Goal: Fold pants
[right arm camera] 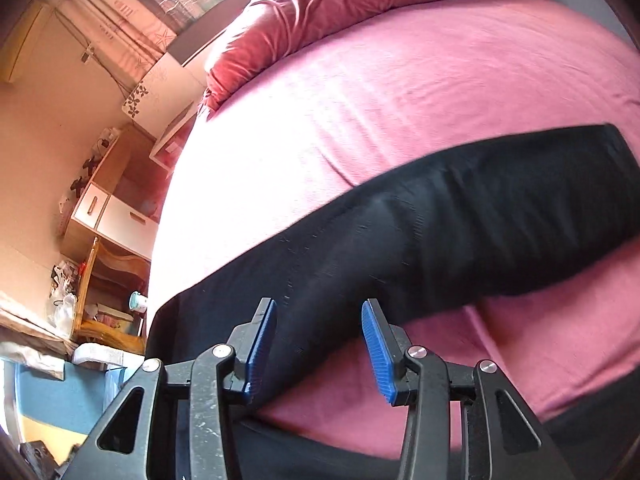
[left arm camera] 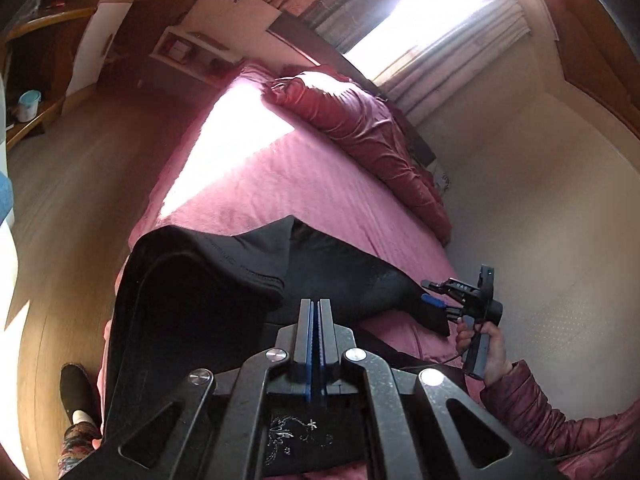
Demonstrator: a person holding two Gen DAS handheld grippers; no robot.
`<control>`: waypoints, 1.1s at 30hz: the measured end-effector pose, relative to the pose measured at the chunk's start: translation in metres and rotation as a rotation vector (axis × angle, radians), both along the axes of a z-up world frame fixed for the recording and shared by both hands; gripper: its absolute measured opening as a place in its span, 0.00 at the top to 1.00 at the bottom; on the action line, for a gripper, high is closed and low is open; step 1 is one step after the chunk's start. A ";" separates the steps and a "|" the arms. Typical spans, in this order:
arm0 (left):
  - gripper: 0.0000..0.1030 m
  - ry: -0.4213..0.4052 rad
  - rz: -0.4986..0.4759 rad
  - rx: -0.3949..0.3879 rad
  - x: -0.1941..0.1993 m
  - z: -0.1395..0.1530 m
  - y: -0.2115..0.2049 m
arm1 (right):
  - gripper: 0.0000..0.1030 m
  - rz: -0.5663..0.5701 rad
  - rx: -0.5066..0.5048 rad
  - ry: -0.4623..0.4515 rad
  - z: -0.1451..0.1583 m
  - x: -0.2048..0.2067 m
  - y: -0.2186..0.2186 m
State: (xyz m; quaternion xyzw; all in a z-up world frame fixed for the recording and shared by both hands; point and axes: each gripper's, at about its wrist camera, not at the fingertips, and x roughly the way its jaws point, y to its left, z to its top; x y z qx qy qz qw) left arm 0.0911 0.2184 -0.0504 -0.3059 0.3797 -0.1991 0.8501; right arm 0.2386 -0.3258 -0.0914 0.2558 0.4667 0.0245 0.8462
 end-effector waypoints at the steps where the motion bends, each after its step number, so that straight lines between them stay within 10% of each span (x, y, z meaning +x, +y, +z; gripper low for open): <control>1: 0.98 0.046 0.009 -0.033 0.003 -0.010 0.005 | 0.56 0.014 -0.006 -0.002 0.000 0.005 0.009; 8: 0.43 0.240 0.072 -0.157 0.040 -0.054 -0.002 | 0.56 0.097 -0.064 0.013 -0.015 0.004 0.046; 12: 0.42 0.299 0.089 -0.206 0.059 -0.073 -0.019 | 0.56 0.098 -0.080 0.024 -0.022 0.005 0.043; 19: 0.44 0.384 0.136 -0.252 0.089 -0.099 -0.046 | 0.54 0.069 -0.078 0.038 -0.025 0.002 0.025; 20: 0.50 0.379 0.139 -0.234 0.092 -0.100 -0.049 | 0.54 0.068 -0.079 0.038 -0.024 0.001 0.023; 22: 0.96 0.369 0.126 -0.179 0.098 -0.102 -0.056 | 0.54 0.069 -0.086 0.039 -0.024 0.001 0.023; 33: 0.96 0.047 -0.034 -0.014 0.049 -0.026 -0.038 | 0.54 0.026 -0.029 0.040 -0.014 0.023 0.011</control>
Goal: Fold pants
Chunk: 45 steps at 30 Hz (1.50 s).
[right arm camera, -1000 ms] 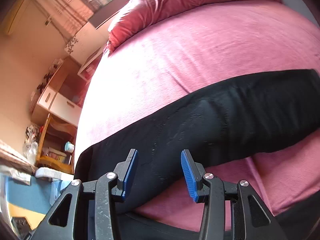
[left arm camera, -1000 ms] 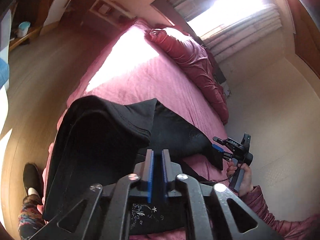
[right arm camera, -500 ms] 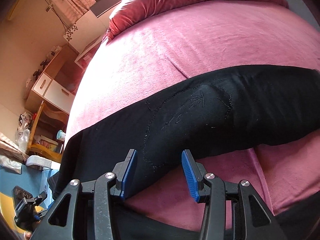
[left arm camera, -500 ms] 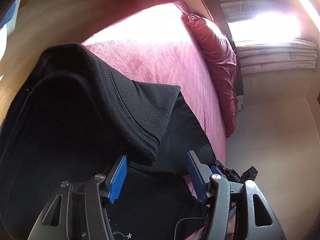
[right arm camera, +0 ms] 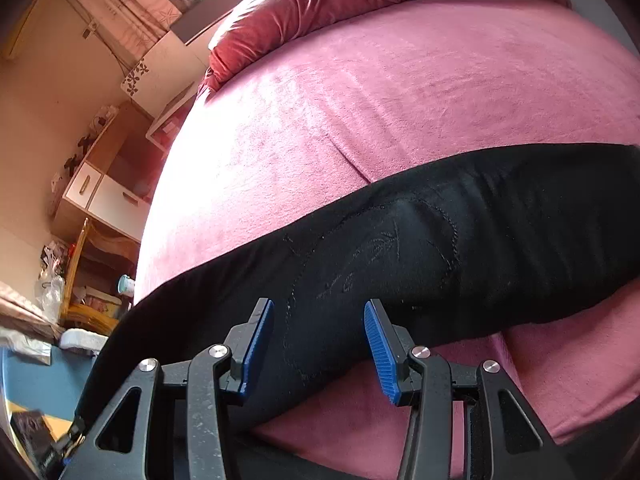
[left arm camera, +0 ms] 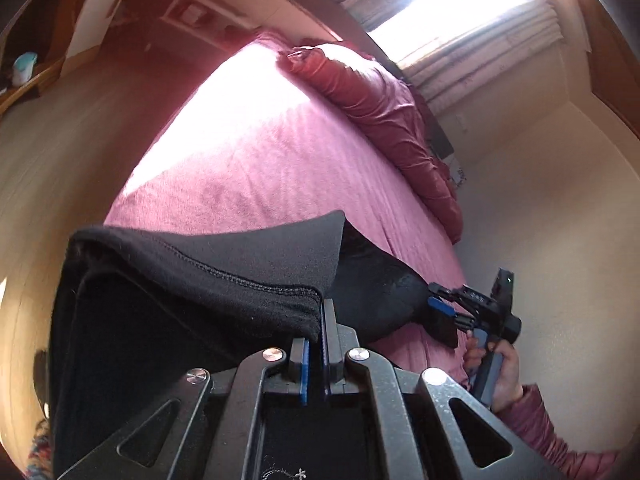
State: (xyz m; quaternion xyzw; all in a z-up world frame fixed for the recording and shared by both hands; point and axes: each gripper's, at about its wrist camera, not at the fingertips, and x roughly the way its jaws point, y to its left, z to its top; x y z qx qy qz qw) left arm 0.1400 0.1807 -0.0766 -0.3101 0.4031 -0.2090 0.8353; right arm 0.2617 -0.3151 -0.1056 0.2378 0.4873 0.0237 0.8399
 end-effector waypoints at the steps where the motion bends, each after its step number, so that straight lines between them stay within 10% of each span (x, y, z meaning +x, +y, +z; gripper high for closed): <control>1: 0.96 -0.026 -0.009 0.007 -0.008 0.007 0.006 | 0.53 -0.011 0.023 0.008 -0.002 0.008 -0.003; 18: 0.96 -0.153 -0.083 0.061 -0.053 0.042 0.037 | 0.54 -0.196 0.130 0.149 -0.037 0.079 -0.023; 22: 0.96 -0.134 -0.080 0.076 -0.051 0.043 0.040 | 0.86 -0.170 0.062 0.160 -0.035 0.079 -0.023; 29: 0.96 -0.004 0.069 0.105 0.028 0.044 0.069 | 0.90 -0.118 0.079 0.065 0.007 0.059 -0.029; 36: 0.96 0.002 0.154 0.122 0.097 0.071 0.089 | 0.90 -0.003 0.102 -0.137 0.081 0.010 -0.026; 45: 0.96 -0.053 0.097 0.138 0.029 0.072 0.093 | 0.91 0.096 0.152 -0.208 0.069 -0.123 -0.019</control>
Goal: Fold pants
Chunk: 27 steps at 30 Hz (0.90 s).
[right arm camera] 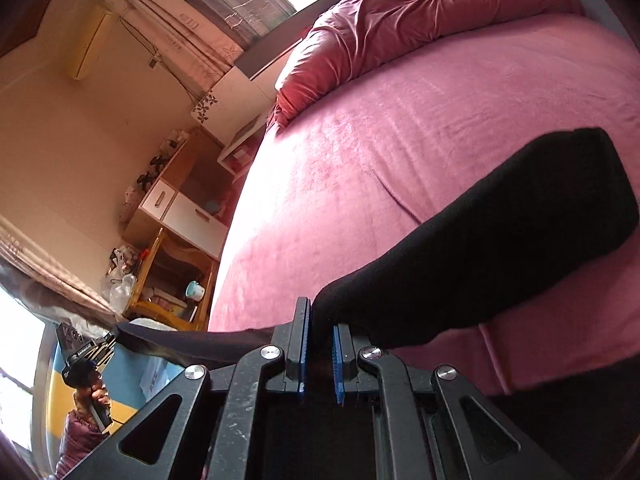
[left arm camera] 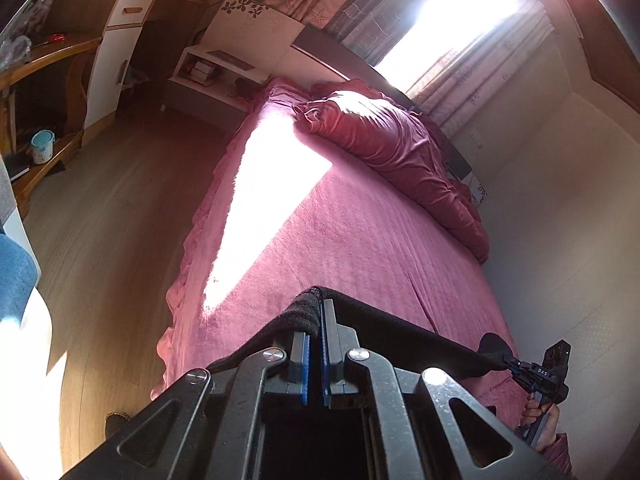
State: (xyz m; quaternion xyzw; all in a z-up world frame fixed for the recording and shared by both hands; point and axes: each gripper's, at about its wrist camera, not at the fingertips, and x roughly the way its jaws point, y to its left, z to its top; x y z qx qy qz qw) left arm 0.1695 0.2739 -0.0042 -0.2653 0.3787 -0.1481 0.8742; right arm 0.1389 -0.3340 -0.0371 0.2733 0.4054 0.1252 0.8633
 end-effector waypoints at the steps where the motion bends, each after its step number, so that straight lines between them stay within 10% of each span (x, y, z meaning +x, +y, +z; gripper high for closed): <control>1: 0.96 0.003 -0.002 0.003 -0.012 -0.005 0.002 | 0.91 0.007 -0.004 0.007 -0.007 -0.013 0.003; 20: 0.95 0.306 0.101 -0.086 -0.149 -0.138 0.014 | 0.93 0.042 -0.061 0.244 -0.141 -0.106 0.036; 27: 0.72 0.390 0.175 -0.251 -0.168 -0.154 0.030 | 0.93 0.025 -0.073 0.264 -0.156 -0.099 0.041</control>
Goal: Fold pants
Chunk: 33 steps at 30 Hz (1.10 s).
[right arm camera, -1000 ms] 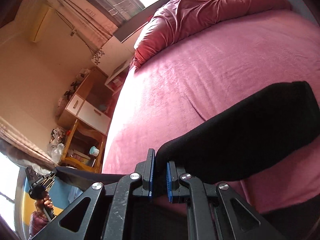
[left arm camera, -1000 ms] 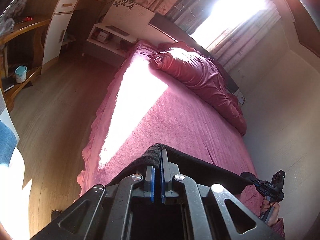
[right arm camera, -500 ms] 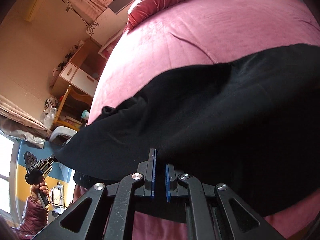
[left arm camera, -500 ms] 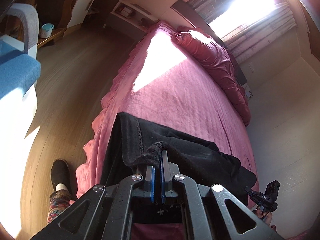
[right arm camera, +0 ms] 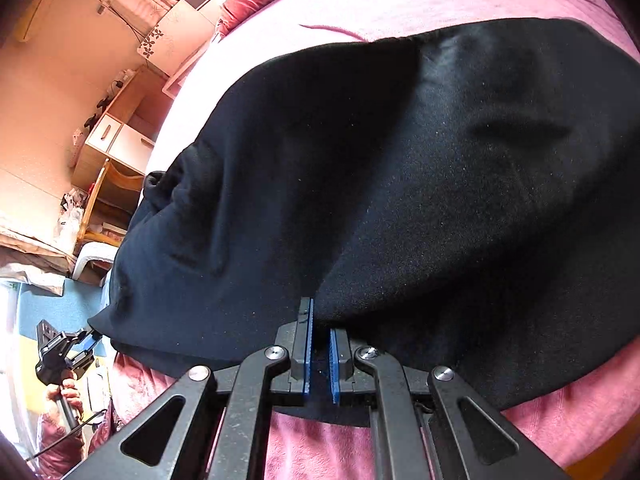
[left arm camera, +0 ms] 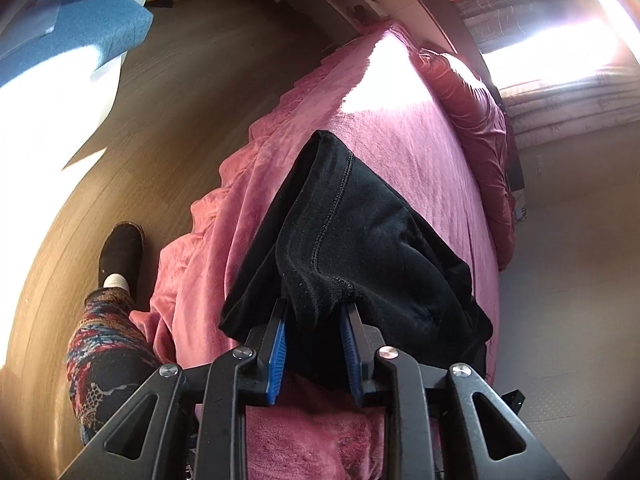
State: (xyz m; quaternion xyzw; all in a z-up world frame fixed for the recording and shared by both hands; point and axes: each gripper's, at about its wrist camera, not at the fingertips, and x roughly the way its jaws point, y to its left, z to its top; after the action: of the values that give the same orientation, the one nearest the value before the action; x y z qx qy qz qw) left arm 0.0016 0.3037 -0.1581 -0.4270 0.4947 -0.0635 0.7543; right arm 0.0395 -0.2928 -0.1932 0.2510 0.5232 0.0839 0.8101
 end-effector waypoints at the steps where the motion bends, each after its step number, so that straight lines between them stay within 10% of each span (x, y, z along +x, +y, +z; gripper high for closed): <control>1: 0.71 0.002 0.019 -0.022 -0.004 0.000 0.003 | 0.93 -0.002 0.001 0.001 -0.002 0.001 0.001; 12: 0.68 0.064 0.110 -0.125 -0.013 -0.016 0.008 | 0.93 -0.022 0.023 0.017 -0.014 0.000 -0.005; 26: 0.87 -0.119 0.001 0.145 0.006 0.042 -0.009 | 0.93 0.003 0.044 -0.084 0.040 -0.044 -0.027; 33: 0.87 -0.015 -0.032 0.208 0.005 0.011 -0.010 | 0.93 0.034 -0.011 -0.011 0.016 -0.064 -0.019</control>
State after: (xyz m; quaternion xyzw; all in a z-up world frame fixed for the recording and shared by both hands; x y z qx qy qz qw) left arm 0.0063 0.2933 -0.1470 -0.3381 0.4996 -0.0271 0.7971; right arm -0.0249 -0.3117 -0.1768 0.2372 0.5235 0.0964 0.8126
